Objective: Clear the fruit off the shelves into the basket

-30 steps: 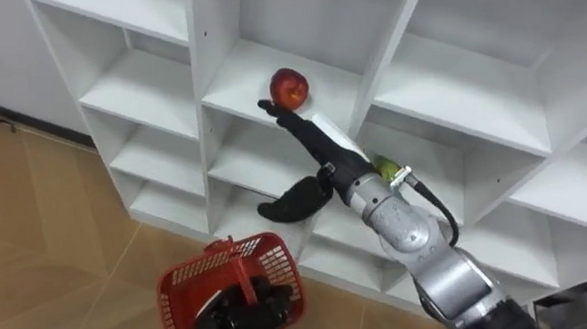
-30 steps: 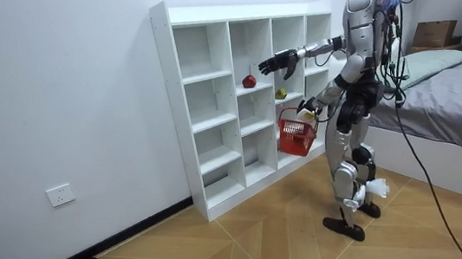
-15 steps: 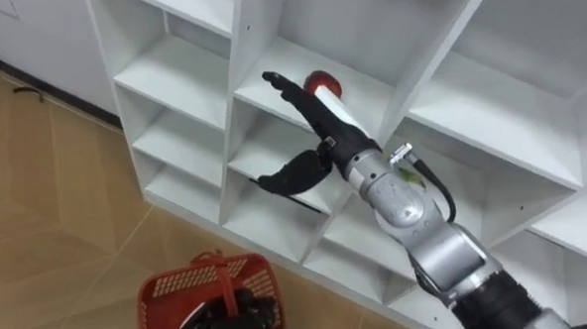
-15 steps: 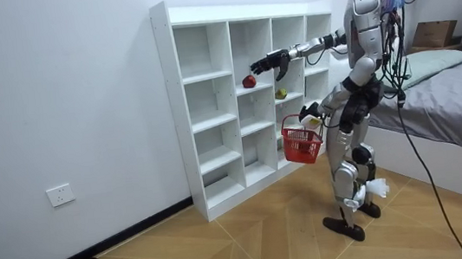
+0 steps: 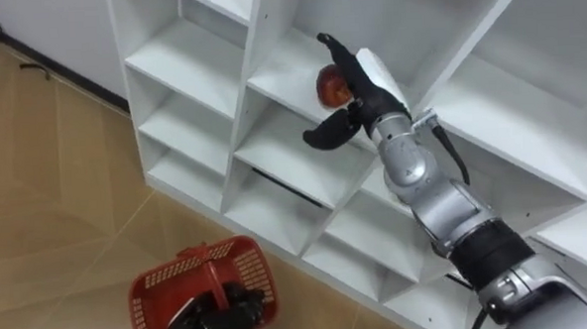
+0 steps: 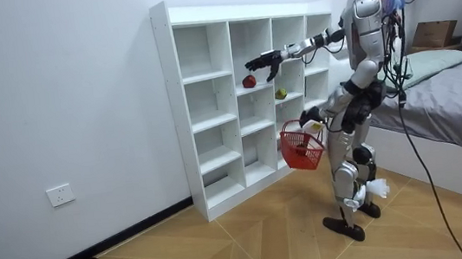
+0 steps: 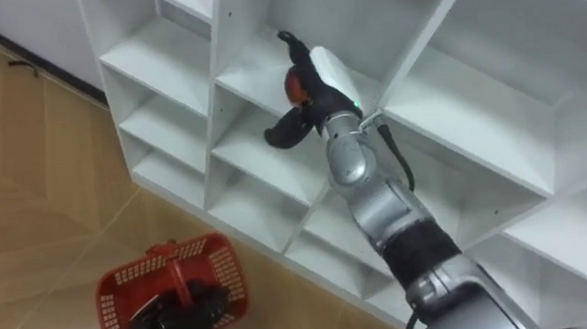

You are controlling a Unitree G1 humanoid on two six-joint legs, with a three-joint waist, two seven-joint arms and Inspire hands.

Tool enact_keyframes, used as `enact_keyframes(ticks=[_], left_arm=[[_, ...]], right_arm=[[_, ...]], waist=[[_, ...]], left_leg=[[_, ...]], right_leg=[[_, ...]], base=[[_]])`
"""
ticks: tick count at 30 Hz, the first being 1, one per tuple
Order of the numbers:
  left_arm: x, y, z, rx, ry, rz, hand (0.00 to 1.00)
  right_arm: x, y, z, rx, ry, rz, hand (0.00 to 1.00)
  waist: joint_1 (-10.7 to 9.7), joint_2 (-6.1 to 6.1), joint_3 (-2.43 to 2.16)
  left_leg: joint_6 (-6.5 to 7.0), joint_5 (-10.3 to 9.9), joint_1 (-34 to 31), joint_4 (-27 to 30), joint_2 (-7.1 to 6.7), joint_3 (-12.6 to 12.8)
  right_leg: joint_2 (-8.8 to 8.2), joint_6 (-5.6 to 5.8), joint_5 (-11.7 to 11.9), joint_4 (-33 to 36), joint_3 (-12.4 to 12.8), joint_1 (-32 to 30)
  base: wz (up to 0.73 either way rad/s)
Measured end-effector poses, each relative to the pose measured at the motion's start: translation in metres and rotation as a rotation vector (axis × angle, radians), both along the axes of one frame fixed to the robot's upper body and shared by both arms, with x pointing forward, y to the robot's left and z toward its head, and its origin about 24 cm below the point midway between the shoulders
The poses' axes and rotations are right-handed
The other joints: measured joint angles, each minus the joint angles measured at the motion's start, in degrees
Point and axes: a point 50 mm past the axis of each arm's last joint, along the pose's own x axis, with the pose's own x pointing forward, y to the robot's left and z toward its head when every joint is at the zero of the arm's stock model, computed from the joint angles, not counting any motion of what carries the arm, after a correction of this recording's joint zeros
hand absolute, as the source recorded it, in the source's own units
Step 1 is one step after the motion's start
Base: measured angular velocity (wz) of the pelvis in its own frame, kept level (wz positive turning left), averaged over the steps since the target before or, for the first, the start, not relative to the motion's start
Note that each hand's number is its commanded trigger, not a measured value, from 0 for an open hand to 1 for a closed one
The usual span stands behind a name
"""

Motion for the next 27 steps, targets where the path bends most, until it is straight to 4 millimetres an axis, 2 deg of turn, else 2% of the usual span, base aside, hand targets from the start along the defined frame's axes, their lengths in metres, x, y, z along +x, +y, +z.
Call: enact_keyframes(ticks=[4, 6, 11, 18, 23, 27], left_arm=[[0.002, 0.0, 0.001, 0.002, -0.006, -0.002, 1.0], [0.004, 0.001, 0.001, 0.005, -0.01, -0.001, 1.0], [0.006, 0.004, -0.002, 0.026, 0.008, -0.003, 1.0], [0.01, 0.004, -0.002, 0.031, -0.005, -0.004, 1.0], [0.014, 0.002, -0.002, 0.025, -0.004, 0.008, 1.0], [0.016, 0.001, -0.003, 0.026, -0.007, 0.012, 1.0]], right_arm=[[0.005, -0.012, 0.002, -0.011, -0.012, -0.038, 0.0], [0.01, -0.022, 0.006, -0.041, -0.02, -0.062, 0.0], [0.016, -0.039, 0.013, -0.085, -0.045, -0.116, 0.0], [0.019, -0.043, 0.012, -0.095, -0.042, -0.132, 0.0], [0.029, -0.046, 0.022, -0.107, -0.048, -0.143, 0.0], [0.034, -0.05, 0.026, -0.097, -0.046, -0.162, 0.0]], waist=[[0.07, 0.09, 0.45], [0.25, 0.04, 0.46], [0.4, -0.04, 0.89], [0.93, -0.26, 1.09], [0.94, -0.18, 1.4], [0.96, -0.2, 1.46]], left_leg=[[-0.01, 0.06, -2.19, 0.71, -0.16, -0.82], [-0.05, 0.09, -3.73, 1.12, -0.16, -0.97], [-0.12, 0.25, -5.21, 1.18, -0.17, -1.41], [-0.12, 0.25, -6.77, 1.37, -0.18, -1.35], [-0.11, 0.43, -8.04, 1.55, 0.0, -1.16], [-0.08, 0.61, -9.06, 1.66, -0.04, -1.16]], right_leg=[[-0.04, -0.12, 0.07, 0.01, -0.73, -1.51], [0.03, -0.2, 0.12, 0.01, -0.83, -2.8], [0.1, -0.39, 0.24, -0.06, -0.92, -4.15], [0.07, -0.39, 0.24, -0.03, -0.36, -5.79], [0.02, -0.54, 0.33, 0.08, -0.64, -7.09], [-0.01, -0.67, 0.44, 0.1, -0.82, -7.93]], base=[[0.1], [0.07], [0.03], [0.0], [-0.01], [0.0]])
